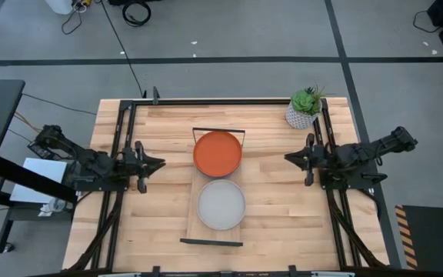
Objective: Place and stack plates onto a shelf
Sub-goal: Return to Home Position
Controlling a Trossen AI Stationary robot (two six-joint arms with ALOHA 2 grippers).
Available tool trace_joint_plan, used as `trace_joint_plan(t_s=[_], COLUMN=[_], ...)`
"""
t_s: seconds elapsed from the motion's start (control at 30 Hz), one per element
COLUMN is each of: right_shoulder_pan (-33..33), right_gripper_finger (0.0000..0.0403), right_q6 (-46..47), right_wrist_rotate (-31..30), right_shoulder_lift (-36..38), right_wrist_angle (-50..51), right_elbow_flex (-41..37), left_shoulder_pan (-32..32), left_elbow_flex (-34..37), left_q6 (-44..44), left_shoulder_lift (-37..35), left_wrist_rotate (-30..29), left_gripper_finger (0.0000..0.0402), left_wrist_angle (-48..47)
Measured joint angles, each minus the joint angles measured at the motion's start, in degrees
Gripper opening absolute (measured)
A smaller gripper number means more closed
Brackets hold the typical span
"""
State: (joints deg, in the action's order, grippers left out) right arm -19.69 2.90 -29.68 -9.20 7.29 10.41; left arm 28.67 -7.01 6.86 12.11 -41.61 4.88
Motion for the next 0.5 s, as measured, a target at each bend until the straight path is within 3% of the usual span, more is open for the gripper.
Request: trace_joint_plan(t_s=[0.23, 0.5], right_shoulder_pan=[2.12, 5.81], right_gripper_finger=[0.0034, 0.0025], right_q6=[-2.3, -2.85], right_wrist_rotate=[0.79, 2.01], right_shoulder_lift=[9.17, 9.15], right_wrist_angle=[2.47, 3.37], right_elbow_flex=[-3.67, -3.97], left_shoulder_pan=[0.0, -0.21], left_elbow_flex=[-0.02, -0.02], left_q6=[0.32, 0.45], left_shoulder_lift=[-1.47, -1.74], left_wrist_rotate=[-1.56, -5.77], left_gripper_finger=[0.0009, 0.0005], left_wrist_angle=[-3.21, -6.92])
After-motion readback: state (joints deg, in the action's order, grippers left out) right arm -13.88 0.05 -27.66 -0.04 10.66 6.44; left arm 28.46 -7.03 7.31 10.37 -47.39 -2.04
